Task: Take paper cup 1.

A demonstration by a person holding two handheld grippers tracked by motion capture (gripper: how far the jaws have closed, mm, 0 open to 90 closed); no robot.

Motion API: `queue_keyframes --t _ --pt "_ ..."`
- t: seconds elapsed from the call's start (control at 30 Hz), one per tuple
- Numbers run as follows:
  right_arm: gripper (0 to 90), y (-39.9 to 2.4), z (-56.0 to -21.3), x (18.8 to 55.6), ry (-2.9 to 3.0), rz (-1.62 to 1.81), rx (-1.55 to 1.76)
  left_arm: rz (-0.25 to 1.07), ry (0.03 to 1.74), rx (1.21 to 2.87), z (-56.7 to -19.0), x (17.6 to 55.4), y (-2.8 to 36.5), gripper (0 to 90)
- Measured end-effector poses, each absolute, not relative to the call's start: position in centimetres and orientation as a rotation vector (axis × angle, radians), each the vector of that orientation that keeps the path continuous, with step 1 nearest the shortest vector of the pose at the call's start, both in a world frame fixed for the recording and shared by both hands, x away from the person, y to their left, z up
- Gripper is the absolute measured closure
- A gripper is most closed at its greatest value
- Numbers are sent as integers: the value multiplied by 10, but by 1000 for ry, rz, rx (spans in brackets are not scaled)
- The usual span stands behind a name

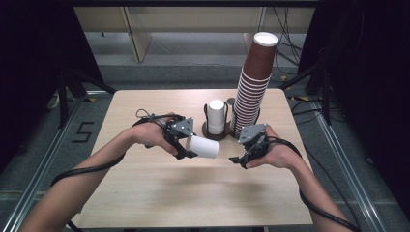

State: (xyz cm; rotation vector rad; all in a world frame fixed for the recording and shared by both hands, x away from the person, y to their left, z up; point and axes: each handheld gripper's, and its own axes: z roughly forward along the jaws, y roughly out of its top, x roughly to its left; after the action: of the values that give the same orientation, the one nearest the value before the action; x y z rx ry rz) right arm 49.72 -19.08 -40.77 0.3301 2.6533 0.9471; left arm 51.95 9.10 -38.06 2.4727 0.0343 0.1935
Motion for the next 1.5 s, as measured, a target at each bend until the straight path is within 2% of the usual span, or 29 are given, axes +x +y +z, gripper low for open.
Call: queue_keyframes --t 0.63,0.73,0.83,1.5 --pt "179 -173 -410 508 2806 828 203 188 -65 2683 -376 519 73 301" --pt "175 -171 -409 505 2814 832 274 189 -68 2694 -376 519 70 301" --pt "153 -165 -408 507 2816 852 213 186 -72 2699 -377 519 68 301" --pt "155 -127 -408 506 2833 927 127 186 -111 2714 -378 517 59 301"
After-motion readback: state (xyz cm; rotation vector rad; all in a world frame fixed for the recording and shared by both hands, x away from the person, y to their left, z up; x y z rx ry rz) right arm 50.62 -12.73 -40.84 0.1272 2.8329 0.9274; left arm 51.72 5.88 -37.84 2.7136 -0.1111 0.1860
